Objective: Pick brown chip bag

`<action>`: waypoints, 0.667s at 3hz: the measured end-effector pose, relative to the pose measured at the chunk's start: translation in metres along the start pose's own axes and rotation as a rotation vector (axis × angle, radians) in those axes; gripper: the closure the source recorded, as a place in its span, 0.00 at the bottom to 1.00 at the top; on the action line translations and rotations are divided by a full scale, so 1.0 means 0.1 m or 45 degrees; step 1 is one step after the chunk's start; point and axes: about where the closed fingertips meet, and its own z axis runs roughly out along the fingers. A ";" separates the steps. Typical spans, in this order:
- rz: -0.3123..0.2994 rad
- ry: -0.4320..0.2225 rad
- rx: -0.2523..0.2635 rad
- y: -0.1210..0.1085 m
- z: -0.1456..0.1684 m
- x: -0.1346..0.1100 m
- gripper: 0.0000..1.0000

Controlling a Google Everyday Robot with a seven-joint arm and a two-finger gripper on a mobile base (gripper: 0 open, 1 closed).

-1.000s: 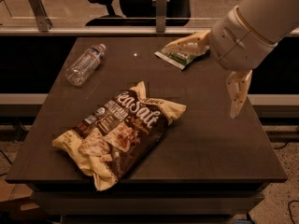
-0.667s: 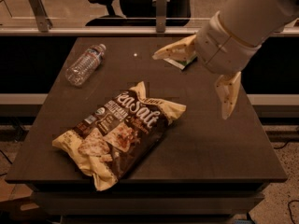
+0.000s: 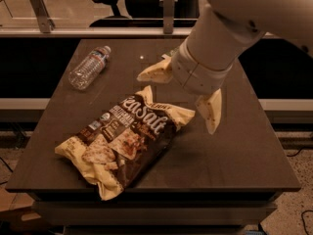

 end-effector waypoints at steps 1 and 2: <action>-0.042 0.003 0.000 -0.11 0.21 -0.07 0.00; -0.092 -0.010 0.015 -0.24 0.36 -0.14 0.00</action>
Offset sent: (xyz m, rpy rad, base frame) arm 0.0140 0.0592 -0.0391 0.0126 -0.0272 0.1174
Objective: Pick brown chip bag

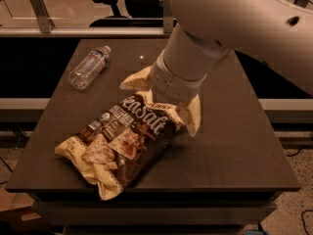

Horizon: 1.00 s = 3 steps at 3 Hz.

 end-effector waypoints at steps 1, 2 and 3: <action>-0.057 -0.045 0.013 -0.15 0.18 -0.10 0.00; -0.101 -0.091 0.011 -0.26 0.34 -0.20 0.00; -0.126 -0.100 -0.034 -0.30 0.49 -0.29 0.00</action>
Offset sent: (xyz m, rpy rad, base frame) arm 0.0018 0.0642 -0.0385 0.0399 0.0624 0.1559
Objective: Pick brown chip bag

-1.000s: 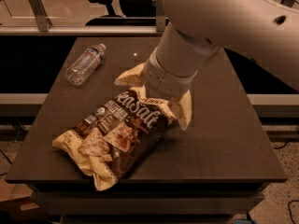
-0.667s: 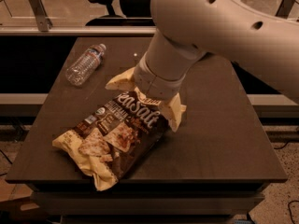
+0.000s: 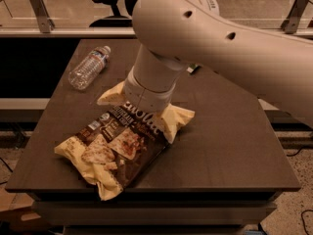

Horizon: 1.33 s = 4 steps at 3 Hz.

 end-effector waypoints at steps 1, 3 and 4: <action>0.000 -0.019 -0.027 0.01 0.13 -0.03 0.00; -0.018 -0.058 -0.037 0.03 0.25 -0.06 0.20; -0.020 -0.060 -0.036 0.02 0.23 -0.06 0.43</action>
Offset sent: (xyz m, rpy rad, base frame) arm -0.0031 0.0075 -0.0323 -0.0096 0.0632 0.0245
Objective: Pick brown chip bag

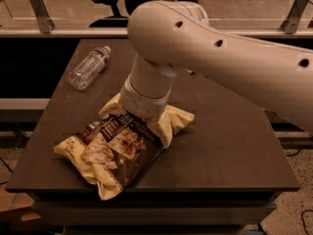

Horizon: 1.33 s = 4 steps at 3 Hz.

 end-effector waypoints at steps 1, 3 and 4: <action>0.000 0.000 0.000 -0.02 -0.06 0.00 0.66; 0.000 0.000 0.000 -0.03 -0.08 -0.01 1.00; 0.022 -0.013 0.119 0.01 -0.16 0.07 1.00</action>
Offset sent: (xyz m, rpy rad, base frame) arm 0.0122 -0.0177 0.0246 0.0877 -0.0762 -0.0390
